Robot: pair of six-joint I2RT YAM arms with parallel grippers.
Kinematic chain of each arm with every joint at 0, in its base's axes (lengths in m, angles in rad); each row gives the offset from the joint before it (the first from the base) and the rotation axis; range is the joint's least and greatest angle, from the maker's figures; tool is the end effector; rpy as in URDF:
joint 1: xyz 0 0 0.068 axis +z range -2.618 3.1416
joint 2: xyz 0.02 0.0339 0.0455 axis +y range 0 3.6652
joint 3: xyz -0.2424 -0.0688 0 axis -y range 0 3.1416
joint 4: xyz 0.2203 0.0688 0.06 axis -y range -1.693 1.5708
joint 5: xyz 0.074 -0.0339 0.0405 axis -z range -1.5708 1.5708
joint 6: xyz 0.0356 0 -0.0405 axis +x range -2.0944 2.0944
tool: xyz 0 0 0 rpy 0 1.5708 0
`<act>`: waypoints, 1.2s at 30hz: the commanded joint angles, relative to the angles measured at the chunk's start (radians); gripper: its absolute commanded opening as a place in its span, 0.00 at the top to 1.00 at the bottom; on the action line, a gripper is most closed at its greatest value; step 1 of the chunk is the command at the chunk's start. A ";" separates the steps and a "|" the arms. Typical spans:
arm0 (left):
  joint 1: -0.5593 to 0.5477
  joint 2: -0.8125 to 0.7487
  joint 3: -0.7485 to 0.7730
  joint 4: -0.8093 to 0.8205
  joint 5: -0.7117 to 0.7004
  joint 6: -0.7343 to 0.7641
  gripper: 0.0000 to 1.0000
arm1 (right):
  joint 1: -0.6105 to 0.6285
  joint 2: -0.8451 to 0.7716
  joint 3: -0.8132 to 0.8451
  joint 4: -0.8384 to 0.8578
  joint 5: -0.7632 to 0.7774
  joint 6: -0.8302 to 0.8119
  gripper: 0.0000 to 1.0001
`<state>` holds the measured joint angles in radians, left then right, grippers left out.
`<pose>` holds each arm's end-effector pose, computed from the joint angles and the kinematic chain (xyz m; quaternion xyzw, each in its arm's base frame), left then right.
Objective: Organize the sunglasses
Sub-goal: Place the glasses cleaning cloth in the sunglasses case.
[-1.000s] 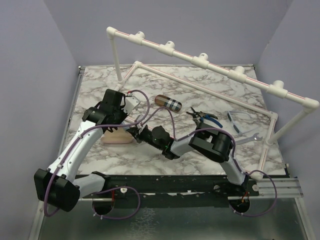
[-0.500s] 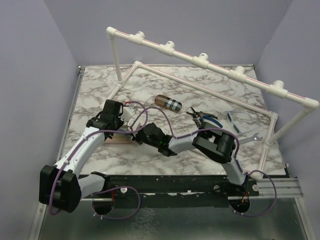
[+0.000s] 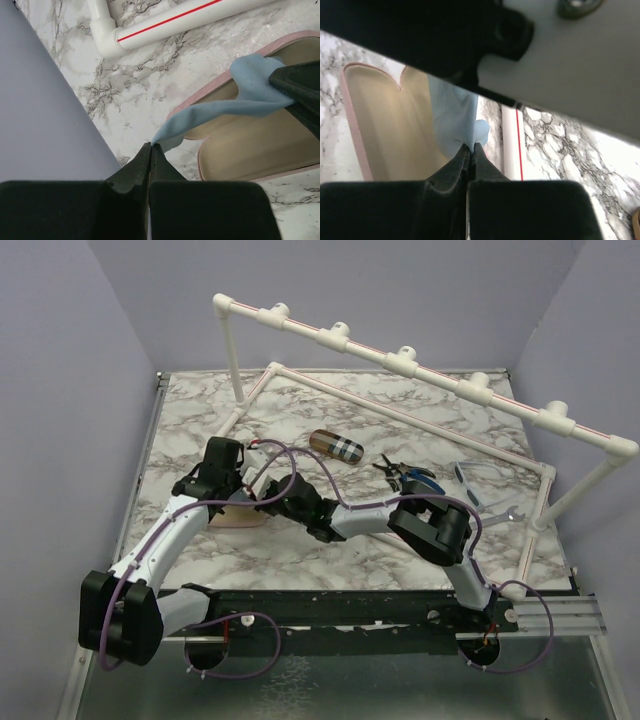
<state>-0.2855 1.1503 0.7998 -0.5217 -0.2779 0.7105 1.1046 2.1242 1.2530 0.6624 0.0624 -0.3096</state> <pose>0.2121 -0.0521 0.2326 0.4029 0.8402 0.1987 0.3039 0.2008 0.3941 0.1671 -0.4896 0.6031 0.2212 0.5896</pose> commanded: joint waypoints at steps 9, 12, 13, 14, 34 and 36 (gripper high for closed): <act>0.014 -0.024 -0.122 0.019 -0.005 0.025 1.00 | 0.011 -0.020 -0.037 -0.103 -0.029 -0.060 0.99; 0.014 -0.029 -0.143 0.014 -0.019 0.029 1.00 | 0.019 -0.018 -0.031 -0.134 -0.056 -0.066 1.00; 0.014 -0.030 -0.148 0.014 -0.025 0.032 1.00 | 0.022 -0.018 -0.032 -0.139 -0.056 -0.066 0.99; 0.014 -0.030 -0.152 0.014 -0.032 0.035 1.00 | 0.024 -0.020 -0.033 -0.145 -0.056 -0.066 0.99; 0.014 -0.032 -0.259 0.110 -0.101 0.137 1.00 | 0.041 0.000 0.058 -0.316 -0.149 -0.073 0.99; 0.014 -0.028 -0.256 0.126 -0.097 0.147 1.00 | 0.043 0.002 0.067 -0.322 -0.154 -0.069 1.00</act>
<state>-0.2737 1.1267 0.5655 -0.4335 -0.3012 0.7788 1.1461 2.1242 1.2678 0.3962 -0.0677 -0.3748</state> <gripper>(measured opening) 0.003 0.006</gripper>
